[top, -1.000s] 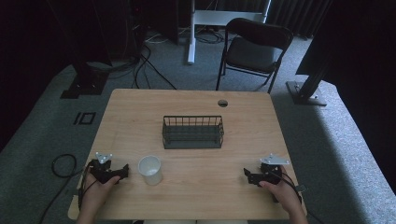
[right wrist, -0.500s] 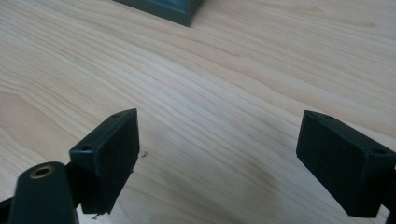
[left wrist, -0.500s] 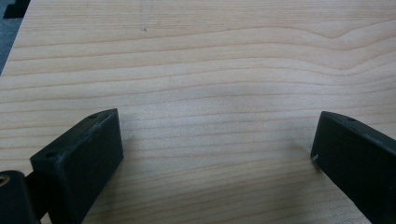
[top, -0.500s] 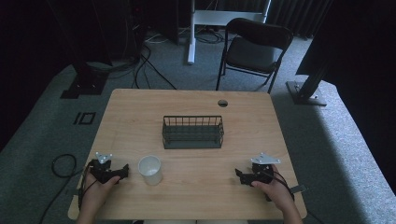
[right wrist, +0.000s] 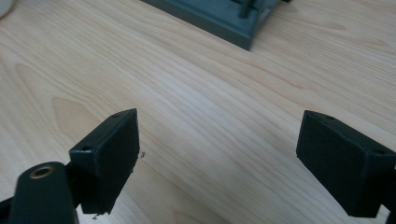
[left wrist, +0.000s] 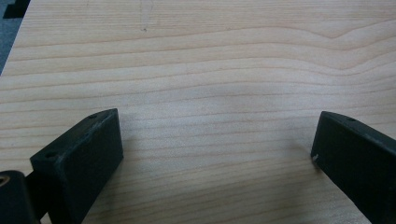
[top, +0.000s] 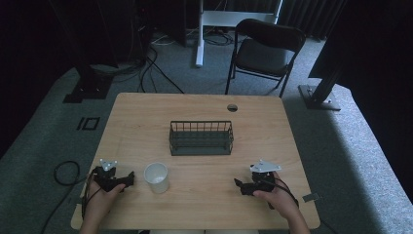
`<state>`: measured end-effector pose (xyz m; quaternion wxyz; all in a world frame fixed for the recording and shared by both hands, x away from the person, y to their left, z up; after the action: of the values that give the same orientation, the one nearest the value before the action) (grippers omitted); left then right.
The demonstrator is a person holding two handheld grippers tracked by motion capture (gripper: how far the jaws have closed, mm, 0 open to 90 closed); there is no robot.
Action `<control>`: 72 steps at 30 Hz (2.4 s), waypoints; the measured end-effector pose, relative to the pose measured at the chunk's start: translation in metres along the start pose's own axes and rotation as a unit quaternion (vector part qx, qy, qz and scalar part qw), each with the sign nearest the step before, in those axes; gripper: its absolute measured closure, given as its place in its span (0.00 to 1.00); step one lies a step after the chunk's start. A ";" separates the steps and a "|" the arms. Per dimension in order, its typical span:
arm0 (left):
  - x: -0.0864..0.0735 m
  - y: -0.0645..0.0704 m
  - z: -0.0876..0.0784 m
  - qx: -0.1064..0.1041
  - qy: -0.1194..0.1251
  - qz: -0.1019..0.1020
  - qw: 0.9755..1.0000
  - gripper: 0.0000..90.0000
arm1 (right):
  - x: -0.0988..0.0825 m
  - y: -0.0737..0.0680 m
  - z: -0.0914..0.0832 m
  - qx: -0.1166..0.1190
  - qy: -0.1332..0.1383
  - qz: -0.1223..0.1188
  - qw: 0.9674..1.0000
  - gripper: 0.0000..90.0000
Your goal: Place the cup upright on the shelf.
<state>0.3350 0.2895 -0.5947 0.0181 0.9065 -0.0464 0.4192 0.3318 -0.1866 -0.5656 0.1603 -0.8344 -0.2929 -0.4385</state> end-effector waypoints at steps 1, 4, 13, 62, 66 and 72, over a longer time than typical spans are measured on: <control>0.000 0.000 0.000 0.000 0.000 0.000 1.000 0.03 | 0.001 -0.002 0.001 0.004 0.001 -0.001 1.000 0.14; 0.000 0.000 0.000 0.000 0.000 0.000 1.000 0.03 | 0.003 -0.006 0.003 0.009 0.002 -0.004 1.000 0.14; 0.000 0.000 0.000 0.000 0.000 0.000 1.000 0.03 | 0.014 -0.028 0.012 0.047 0.011 -0.022 0.999 0.14; 0.000 0.000 0.000 0.000 0.000 0.000 1.000 0.03 | 0.068 -0.129 0.057 0.182 0.047 -0.097 0.977 0.13; 0.000 0.000 0.000 0.000 0.000 0.000 1.000 0.03 | 0.072 -0.141 0.063 0.194 0.049 -0.105 0.974 0.13; 0.000 0.000 0.000 0.000 0.000 0.000 1.000 0.03 | 0.076 -0.157 0.071 0.209 0.048 -0.114 0.970 0.13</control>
<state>0.3349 0.2895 -0.5948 0.0180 0.9066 -0.0465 0.4191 0.3119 -0.0013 -0.5415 0.2943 -0.7215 -0.4632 -0.4223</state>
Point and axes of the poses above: each handheld gripper's, and its own axes: z roughly forward along the jaws, x roughly out of its top, y roughly to its right, the point moved 6 cm from there along z, roughly forward along the jaws, and after that the axes turned 6 degrees about y, right-handed, at the moved point
